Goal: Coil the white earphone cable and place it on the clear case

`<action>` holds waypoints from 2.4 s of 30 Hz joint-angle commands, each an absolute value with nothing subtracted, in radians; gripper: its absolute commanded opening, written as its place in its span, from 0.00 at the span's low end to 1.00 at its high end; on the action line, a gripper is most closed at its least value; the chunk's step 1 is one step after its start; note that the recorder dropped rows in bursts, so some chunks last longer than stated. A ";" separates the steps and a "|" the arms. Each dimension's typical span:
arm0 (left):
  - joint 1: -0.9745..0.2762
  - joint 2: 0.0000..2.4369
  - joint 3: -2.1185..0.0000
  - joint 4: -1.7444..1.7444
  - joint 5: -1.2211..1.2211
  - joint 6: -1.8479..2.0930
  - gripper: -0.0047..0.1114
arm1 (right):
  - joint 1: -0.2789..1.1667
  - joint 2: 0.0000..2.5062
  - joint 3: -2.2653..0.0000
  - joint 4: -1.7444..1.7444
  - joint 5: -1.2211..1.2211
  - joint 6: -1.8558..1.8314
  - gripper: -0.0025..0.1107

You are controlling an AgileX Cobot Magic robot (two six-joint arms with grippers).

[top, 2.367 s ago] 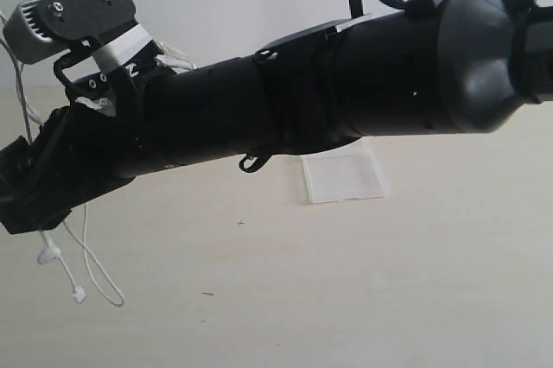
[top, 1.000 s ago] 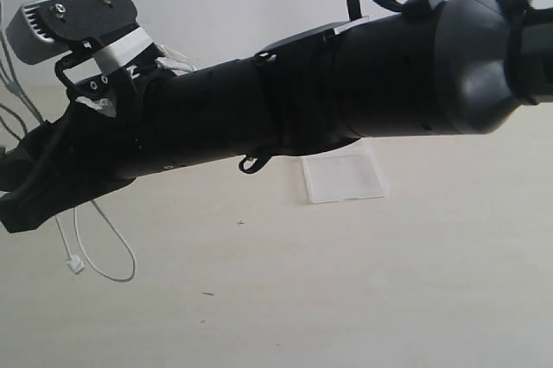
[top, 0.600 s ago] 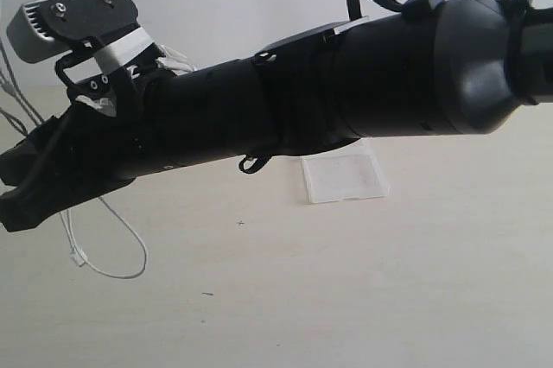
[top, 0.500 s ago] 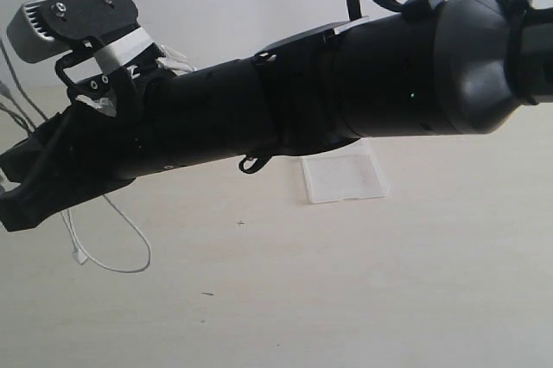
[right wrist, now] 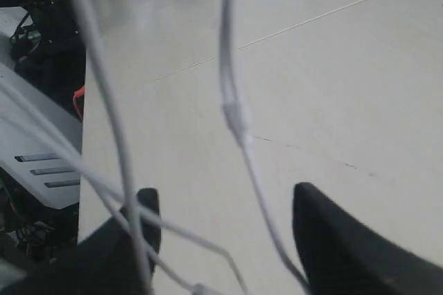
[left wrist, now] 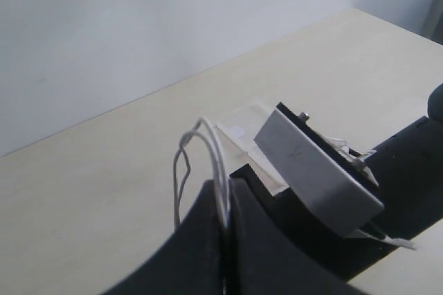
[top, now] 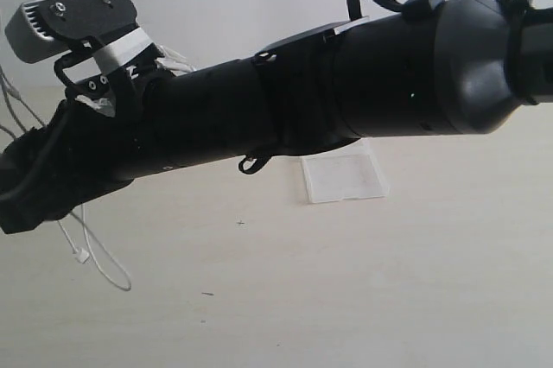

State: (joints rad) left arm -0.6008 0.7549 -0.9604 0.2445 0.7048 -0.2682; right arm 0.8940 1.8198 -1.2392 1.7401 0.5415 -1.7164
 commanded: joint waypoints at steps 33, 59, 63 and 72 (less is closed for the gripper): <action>-0.598 0.786 -0.965 0.256 0.708 -0.267 0.04 | 0.895 1.821 -1.244 1.744 0.661 -1.754 0.73; -0.598 0.762 -0.965 0.556 1.001 -0.408 0.04 | 0.895 1.755 -1.244 1.621 0.471 -1.587 0.02; -0.598 0.752 -0.963 0.619 1.131 -0.408 0.04 | 0.895 1.737 -1.244 1.510 0.480 -1.440 0.02; -0.598 0.752 -0.897 0.588 1.094 -0.429 0.04 | 0.895 1.705 -1.244 1.484 0.521 -1.409 0.02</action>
State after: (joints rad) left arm -0.6008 0.7586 -0.9123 0.5911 1.1135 -0.4096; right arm 0.8940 1.7177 -1.2392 1.4902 0.5094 -1.4165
